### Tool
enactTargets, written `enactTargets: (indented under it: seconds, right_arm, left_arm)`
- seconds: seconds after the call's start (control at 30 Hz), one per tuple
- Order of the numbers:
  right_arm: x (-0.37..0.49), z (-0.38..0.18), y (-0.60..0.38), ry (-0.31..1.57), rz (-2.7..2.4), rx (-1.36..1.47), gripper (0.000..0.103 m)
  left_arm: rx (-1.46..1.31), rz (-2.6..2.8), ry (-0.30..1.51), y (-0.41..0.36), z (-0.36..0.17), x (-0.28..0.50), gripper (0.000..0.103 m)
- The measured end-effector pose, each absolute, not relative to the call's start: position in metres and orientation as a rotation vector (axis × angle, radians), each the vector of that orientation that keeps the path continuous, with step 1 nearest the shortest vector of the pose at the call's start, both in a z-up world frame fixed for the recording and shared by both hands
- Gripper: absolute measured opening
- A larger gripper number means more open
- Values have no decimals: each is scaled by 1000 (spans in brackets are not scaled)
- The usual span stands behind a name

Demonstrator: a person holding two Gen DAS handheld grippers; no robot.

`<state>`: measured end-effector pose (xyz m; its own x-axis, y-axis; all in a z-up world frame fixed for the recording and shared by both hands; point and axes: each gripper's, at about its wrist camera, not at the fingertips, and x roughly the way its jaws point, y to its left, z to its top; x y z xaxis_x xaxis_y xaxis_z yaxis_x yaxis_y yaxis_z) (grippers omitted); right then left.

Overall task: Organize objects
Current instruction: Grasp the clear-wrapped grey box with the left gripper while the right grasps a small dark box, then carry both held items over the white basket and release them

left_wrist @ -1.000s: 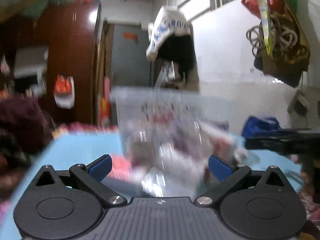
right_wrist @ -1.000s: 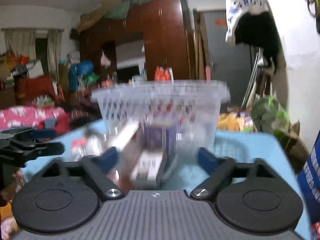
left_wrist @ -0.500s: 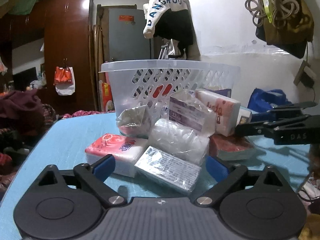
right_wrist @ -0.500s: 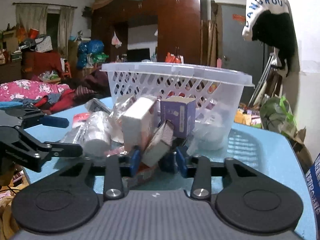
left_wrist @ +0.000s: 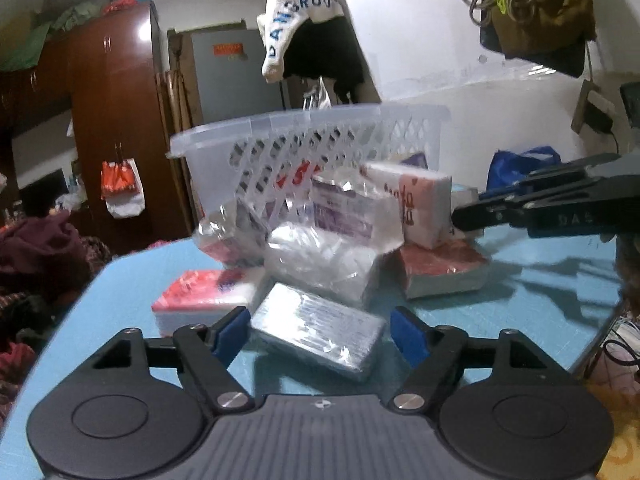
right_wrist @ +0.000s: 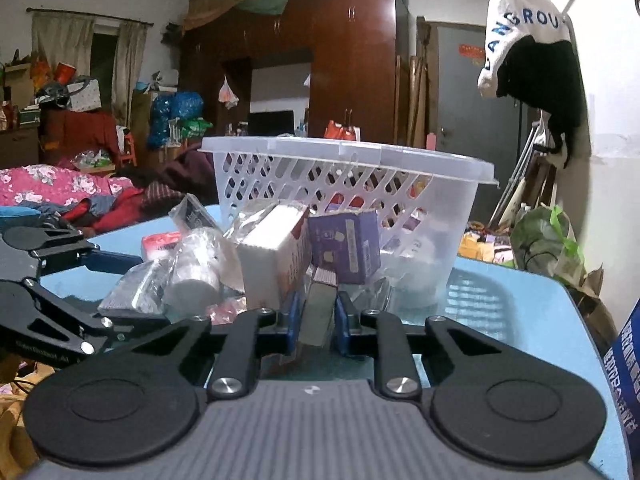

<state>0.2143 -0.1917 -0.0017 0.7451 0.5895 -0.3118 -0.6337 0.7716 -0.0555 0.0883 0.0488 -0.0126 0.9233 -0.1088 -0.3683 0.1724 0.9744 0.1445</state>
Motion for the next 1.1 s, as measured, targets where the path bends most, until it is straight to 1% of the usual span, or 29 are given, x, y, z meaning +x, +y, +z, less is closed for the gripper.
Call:
enactTargets:
  seconds: [0.03, 0.1, 0.27, 0.4, 0.47, 0.57, 1.1]
  right_arm:
    - [214, -2, -192, 285, 673, -161, 22]
    - [214, -2, -193, 277, 674, -157, 19]
    - [210, -3, -201, 224, 671, -118, 17]
    - [197, -4, -207, 129, 634, -90, 17]
    - [191, -4, -218, 87, 603, -19, 17]
    - [188, -5, -232, 77, 599, 45, 17]
    - [181, 4, -238, 55, 611, 41, 17]
  left_arm:
    - [169, -145, 363, 49, -13, 89, 81]
    - [156, -140, 356, 49, -14, 88, 75]
    - [78, -115, 264, 62, -9, 74, 74]
    - [56, -118, 207, 67, -4, 64, 74]
    - [46, -122, 188, 69, -4, 61, 74]
    - [31, -120, 171, 71, -5, 60, 74]
    - [-20, -148, 115, 81, 2, 51, 74]
